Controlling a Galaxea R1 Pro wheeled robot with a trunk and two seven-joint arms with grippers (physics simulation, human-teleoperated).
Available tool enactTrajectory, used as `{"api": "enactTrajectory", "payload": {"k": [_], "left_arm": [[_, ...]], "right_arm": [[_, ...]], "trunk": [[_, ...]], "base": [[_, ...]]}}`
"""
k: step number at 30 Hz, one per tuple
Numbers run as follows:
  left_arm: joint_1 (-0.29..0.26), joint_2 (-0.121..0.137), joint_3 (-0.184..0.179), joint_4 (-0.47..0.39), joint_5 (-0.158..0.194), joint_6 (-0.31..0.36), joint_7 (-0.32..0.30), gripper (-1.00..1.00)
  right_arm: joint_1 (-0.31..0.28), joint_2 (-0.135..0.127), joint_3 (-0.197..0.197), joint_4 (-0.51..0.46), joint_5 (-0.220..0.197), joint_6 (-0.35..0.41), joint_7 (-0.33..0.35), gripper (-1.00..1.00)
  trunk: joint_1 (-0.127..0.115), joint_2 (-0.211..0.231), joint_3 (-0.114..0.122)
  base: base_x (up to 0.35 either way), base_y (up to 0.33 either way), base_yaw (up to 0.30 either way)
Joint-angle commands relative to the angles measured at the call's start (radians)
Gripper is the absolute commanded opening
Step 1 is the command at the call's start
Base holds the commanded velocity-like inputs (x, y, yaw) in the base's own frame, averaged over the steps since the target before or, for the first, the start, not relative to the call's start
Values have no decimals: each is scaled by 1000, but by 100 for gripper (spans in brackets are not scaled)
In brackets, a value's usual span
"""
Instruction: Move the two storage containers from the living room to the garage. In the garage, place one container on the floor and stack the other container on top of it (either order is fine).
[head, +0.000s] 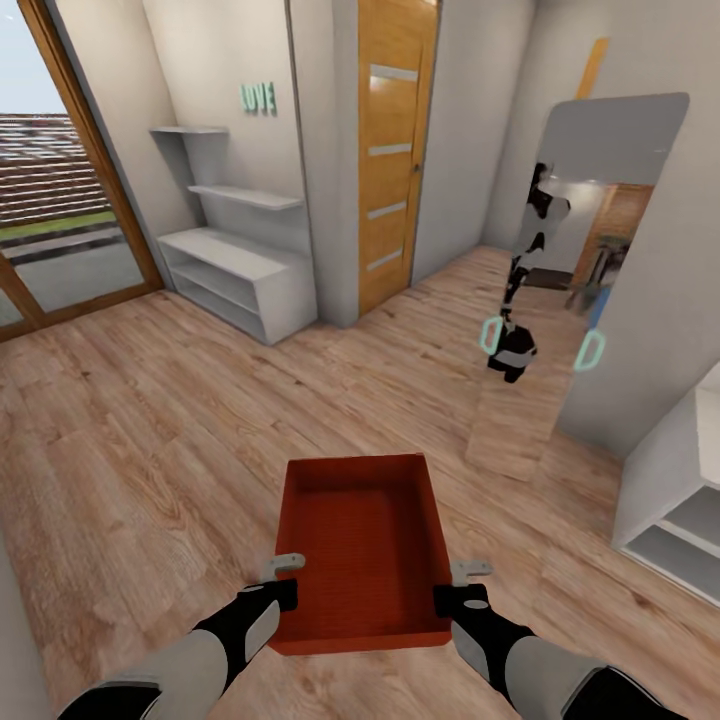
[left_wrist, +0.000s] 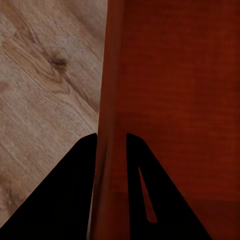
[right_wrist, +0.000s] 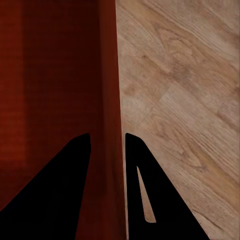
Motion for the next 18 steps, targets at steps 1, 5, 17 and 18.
{"api": "enactTrajectory", "payload": {"k": [1, 5, 17, 18], "left_arm": [[1, 6, -19, 1, 8, 6, 9, -100], [1, 6, -19, 1, 8, 6, 9, -100], [1, 6, -18, 1, 8, 7, 9, -100], [1, 6, -18, 1, 8, 7, 9, -100]], "right_arm": [[-1, 1, -22, -10, 4, -20, 30, -100], [-1, 0, -22, -10, 4, -20, 30, -100], [-1, 0, -22, -10, 4, -20, 30, -100], [-1, 0, -22, -10, 4, -20, 30, -100]], "trunk": [[1, 0, -1], [1, 0, -1], [1, 0, -1], [1, 0, -1]], "base": [[322, 0, 0], [322, 0, 0], [322, 0, 0], [322, 0, 0]]}}
